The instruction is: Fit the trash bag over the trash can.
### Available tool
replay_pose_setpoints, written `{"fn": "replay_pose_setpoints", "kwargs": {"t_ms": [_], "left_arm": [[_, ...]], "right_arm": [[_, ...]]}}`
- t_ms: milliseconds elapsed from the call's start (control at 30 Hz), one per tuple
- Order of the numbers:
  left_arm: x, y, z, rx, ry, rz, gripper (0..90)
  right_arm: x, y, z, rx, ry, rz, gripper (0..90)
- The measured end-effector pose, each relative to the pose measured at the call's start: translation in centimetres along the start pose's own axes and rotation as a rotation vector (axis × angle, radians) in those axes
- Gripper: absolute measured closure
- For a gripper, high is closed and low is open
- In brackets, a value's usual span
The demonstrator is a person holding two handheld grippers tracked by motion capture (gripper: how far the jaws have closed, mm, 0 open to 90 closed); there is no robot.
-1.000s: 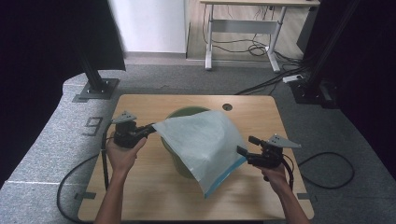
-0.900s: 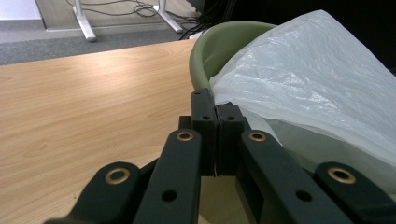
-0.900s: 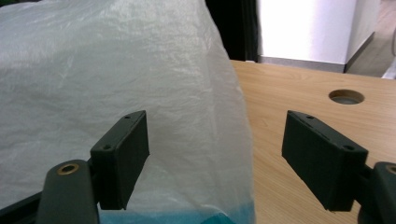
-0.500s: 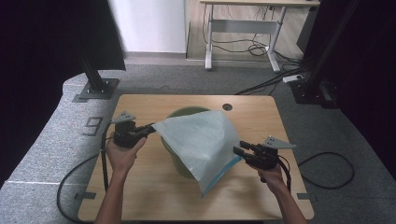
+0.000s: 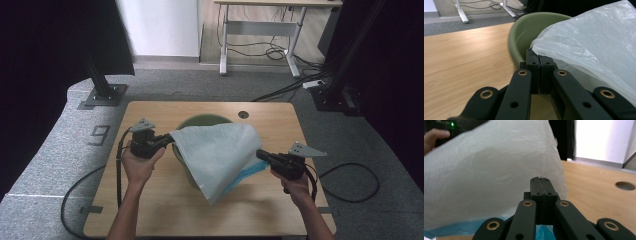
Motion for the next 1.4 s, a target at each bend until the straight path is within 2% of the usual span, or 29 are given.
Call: {"fn": "replay_pose_setpoints", "kwargs": {"t_ms": [200,333,433,500,533,567,667,767,933,1033,1100,1267,1400], "left_arm": [[-0.9,1.2,0.9,-0.024,-0.010,-0.040,86.6],[-1.7,1.8,1.0,-0.038,-0.050,-0.069,82.2],[-1.8,1.9,0.6,-0.050,-0.090,-0.064,68.3],[-1.3,1.8,0.5,-0.056,-0.085,-0.059,55.6],[-0.9,1.8,0.3,-0.054,-0.076,-0.069,44.2],[-0.5,1.8,0.2,-0.052,-0.074,-0.074,44.2],[0.8,1.6,-0.2,-0.056,-0.067,-0.064,31.7],[2.2,1.6,-0.2,-0.055,-0.034,-0.074,26.5],[3.7,2.0,0.4,-0.064,0.015,-0.085,24.6],[3.9,3.0,1.2,-0.077,0.030,-0.095,24.8],[3.6,3.7,1.5,-0.091,0.027,-0.100,25.0],[1.8,6.0,2.0,-0.138,-0.025,-0.117,26.9],[0.8,7.3,2.4,-0.158,-0.028,-0.140,27.0]], "right_arm": [[1.7,0.4,2.0,-0.005,0.037,-0.043,88.7],[2.3,0.5,3.0,-0.017,0.058,-0.064,88.7],[2.5,0.4,3.6,-0.017,0.070,-0.075,88.7],[2.6,0.5,3.9,-0.020,0.073,-0.087,88.7],[2.8,0.8,4.0,-0.031,0.076,-0.103,88.7],[2.8,0.8,4.0,-0.031,0.076,-0.103,88.7],[3.1,1.2,4.1,-0.047,0.080,-0.122,88.7],[3.4,1.8,4.2,-0.066,0.086,-0.142,88.7],[3.5,2.2,4.2,-0.093,0.094,-0.145,88.7],[3.2,1.9,4.1,-0.091,0.091,-0.137,88.7],[2.9,1.4,4.0,-0.087,0.086,-0.127,88.7],[2.0,-0.2,3.7,-0.065,0.073,-0.101,88.7],[1.4,-1.4,3.6,-0.045,0.067,-0.080,88.7]]}}
Point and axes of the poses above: each handheld gripper's, and its own axes: x roughly backward along the jaws, z roughly out of its top, y roughly to its right, the point moved 8 cm from there along -x, roughly forward along the jaws, and after that the axes turned 15 degrees about -x, right-handed, at the moved point
